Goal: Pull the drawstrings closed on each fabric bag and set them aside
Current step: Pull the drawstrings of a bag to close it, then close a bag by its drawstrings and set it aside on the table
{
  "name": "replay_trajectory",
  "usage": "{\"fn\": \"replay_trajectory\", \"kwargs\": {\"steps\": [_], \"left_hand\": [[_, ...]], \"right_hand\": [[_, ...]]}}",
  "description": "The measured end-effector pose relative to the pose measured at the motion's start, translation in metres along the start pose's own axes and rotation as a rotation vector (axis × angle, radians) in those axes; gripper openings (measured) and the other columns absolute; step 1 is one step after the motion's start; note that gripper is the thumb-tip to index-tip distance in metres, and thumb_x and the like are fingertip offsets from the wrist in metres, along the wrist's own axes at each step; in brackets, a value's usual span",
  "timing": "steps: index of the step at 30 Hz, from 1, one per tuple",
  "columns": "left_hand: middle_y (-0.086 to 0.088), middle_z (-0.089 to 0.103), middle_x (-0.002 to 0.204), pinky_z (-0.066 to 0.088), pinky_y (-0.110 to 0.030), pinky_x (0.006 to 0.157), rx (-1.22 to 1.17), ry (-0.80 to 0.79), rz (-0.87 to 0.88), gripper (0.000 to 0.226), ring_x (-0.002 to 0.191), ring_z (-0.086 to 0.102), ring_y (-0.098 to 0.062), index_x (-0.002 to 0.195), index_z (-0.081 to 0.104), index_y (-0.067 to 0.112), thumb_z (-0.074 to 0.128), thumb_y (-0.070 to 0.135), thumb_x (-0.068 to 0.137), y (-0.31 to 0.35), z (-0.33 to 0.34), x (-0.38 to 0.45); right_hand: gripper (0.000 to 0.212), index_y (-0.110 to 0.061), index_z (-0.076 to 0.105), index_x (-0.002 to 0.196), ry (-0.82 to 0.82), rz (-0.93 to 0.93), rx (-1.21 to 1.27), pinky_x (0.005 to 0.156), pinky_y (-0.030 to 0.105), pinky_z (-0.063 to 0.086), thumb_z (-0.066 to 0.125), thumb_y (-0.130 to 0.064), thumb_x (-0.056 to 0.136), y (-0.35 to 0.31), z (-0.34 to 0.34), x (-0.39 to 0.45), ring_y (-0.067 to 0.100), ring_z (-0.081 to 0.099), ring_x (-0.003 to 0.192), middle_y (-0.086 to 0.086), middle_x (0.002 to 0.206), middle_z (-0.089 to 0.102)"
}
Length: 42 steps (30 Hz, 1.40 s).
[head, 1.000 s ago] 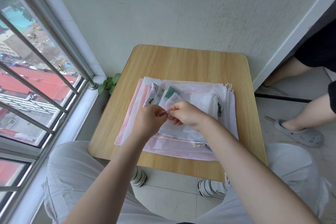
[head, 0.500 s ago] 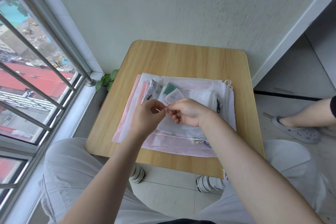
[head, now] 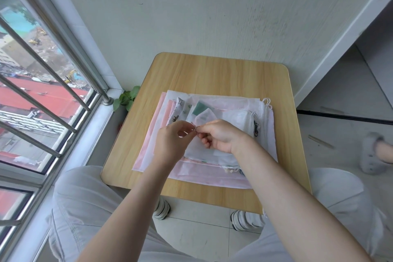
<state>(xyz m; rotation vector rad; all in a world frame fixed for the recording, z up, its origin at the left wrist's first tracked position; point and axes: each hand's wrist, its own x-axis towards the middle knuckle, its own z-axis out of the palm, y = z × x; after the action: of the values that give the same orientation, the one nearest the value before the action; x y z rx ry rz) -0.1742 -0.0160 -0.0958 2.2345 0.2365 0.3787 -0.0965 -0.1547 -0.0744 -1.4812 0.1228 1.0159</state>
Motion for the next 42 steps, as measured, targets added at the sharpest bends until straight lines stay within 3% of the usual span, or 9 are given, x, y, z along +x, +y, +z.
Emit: {"fn": "replay_trajectory", "kwargs": {"steps": [5, 11, 16, 22, 26, 30, 34, 38, 42], "left_hand": [[0.012, 0.067, 0.074, 0.044, -0.007, 0.063, 0.073, -0.014, 0.014, 0.002, 0.067, 0.061, -0.002, 0.085, 0.074, 0.013, 0.075, 0.014, 0.084, 0.000, 0.000, 0.002], [0.007, 0.060, 0.078, 0.035, -0.011, 0.059, 0.229, -0.146, -0.035, 0.009, 0.072, 0.053, -0.012, 0.087, 0.064, 0.010, 0.059, 0.015, 0.091, -0.005, -0.001, 0.005], [0.001, 0.057, 0.073, 0.041, -0.026, 0.056, 0.325, -0.236, -0.133, 0.014, 0.068, 0.051, -0.017, 0.078, 0.057, 0.010, 0.050, 0.015, 0.089, -0.015, -0.013, 0.004], [-0.007, 0.060, 0.075, 0.048, -0.039, 0.057, 0.355, -0.248, -0.175, 0.016, 0.072, 0.057, -0.025, 0.077, 0.057, 0.006, 0.047, 0.014, 0.087, -0.018, -0.017, 0.006], [0.001, 0.059, 0.080, 0.048, -0.036, 0.062, 0.269, -0.242, -0.184, 0.002, 0.074, 0.056, -0.021, 0.082, 0.057, 0.014, 0.056, 0.016, 0.081, -0.016, -0.023, 0.011], [0.010, 0.053, 0.096, 0.045, -0.025, 0.068, 0.157, -0.306, -0.065, 0.036, 0.080, 0.053, -0.008, 0.109, 0.057, 0.025, 0.073, 0.027, 0.077, -0.003, -0.025, 0.012], [0.006, 0.066, 0.092, 0.046, -0.024, 0.066, 0.238, -0.206, -0.008, 0.020, 0.080, 0.060, -0.013, 0.099, 0.069, 0.018, 0.071, 0.033, 0.086, 0.004, -0.015, 0.015], [0.010, 0.070, 0.080, 0.042, -0.013, 0.058, 0.096, -0.152, -0.064, 0.013, 0.071, 0.063, -0.008, 0.083, 0.067, 0.023, 0.065, 0.033, 0.091, 0.011, -0.019, 0.028], [-0.001, 0.073, 0.084, 0.055, -0.032, 0.058, -0.287, -0.209, -0.234, 0.008, 0.072, 0.071, -0.015, 0.087, 0.063, 0.019, 0.061, 0.023, 0.094, 0.016, -0.025, 0.046]], "right_hand": [[0.013, -0.002, 0.061, 0.083, 0.006, -0.025, 0.026, 0.053, 0.024, 0.040, 0.055, 0.000, 0.095, 0.000, 0.001, -0.003, 0.016, 0.050, 0.053, 0.011, 0.068, 0.056], [0.010, 0.003, 0.064, 0.093, 0.095, -0.125, -0.027, 0.062, 0.027, 0.060, 0.055, 0.009, 0.092, 0.003, 0.001, -0.004, 0.020, 0.068, 0.062, 0.017, 0.077, 0.068], [0.019, -0.006, 0.062, 0.093, 0.348, -0.188, -0.154, 0.056, 0.027, 0.056, 0.051, 0.008, 0.088, 0.007, -0.003, 0.005, 0.022, 0.066, 0.060, 0.016, 0.077, 0.070], [0.020, -0.010, 0.058, 0.088, 0.424, -0.255, -0.232, 0.054, 0.024, 0.051, 0.047, 0.007, 0.086, 0.009, 0.002, 0.007, 0.019, 0.063, 0.059, 0.016, 0.079, 0.070], [0.014, -0.007, 0.056, 0.092, 0.362, -0.287, -0.248, 0.052, 0.023, 0.051, 0.052, 0.005, 0.088, 0.001, 0.001, 0.002, 0.018, 0.063, 0.056, 0.014, 0.077, 0.069], [0.010, -0.003, 0.059, 0.098, 0.236, -0.341, -0.306, 0.058, 0.026, 0.053, 0.059, 0.001, 0.089, -0.012, 0.006, -0.011, 0.020, 0.066, 0.062, 0.012, 0.078, 0.072], [0.009, -0.005, 0.060, 0.096, 0.166, -0.386, -0.359, 0.061, 0.024, 0.053, 0.057, 0.000, 0.090, -0.021, 0.016, -0.026, 0.016, 0.065, 0.062, 0.009, 0.077, 0.071], [0.024, -0.018, 0.063, 0.108, 0.289, -0.388, -0.433, 0.065, 0.025, 0.048, 0.063, -0.011, 0.085, -0.026, 0.001, -0.029, 0.012, 0.060, 0.067, 0.000, 0.083, 0.064], [0.071, -0.033, 0.050, 0.128, 0.197, -0.271, -0.656, 0.082, 0.028, 0.049, 0.084, -0.036, 0.066, -0.022, -0.012, -0.016, 0.010, 0.057, 0.101, -0.011, 0.113, 0.057]]}}
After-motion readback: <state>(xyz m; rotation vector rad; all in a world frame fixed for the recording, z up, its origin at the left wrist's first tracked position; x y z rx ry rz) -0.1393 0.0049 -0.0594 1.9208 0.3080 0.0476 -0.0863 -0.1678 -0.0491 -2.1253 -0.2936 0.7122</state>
